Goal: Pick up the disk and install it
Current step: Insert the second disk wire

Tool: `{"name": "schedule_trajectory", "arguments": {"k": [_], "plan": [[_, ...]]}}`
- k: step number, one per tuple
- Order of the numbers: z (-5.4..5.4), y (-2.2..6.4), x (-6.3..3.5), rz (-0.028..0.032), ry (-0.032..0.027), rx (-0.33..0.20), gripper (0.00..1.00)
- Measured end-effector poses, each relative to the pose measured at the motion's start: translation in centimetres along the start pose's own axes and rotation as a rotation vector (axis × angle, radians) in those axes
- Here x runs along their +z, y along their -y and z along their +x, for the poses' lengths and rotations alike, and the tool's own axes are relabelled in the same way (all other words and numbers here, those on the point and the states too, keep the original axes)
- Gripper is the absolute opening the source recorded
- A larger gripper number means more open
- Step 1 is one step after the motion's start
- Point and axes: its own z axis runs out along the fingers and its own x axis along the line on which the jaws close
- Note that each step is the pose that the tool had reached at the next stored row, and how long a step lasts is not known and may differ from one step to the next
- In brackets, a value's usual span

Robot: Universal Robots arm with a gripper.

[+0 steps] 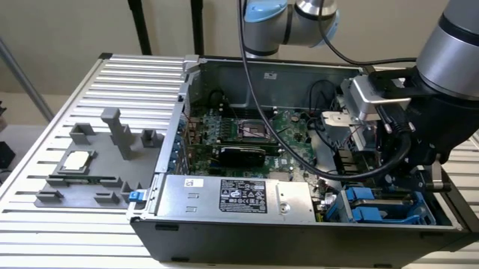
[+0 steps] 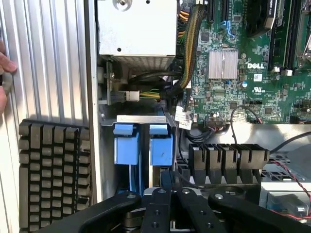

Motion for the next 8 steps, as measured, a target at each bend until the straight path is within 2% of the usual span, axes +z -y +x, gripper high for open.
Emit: {"name": "schedule_trajectory", "arguments": {"k": [8], "plan": [[0.0, -0.01, -0.01, 0.0, -0.0001, 0.0, 0.11]]}}
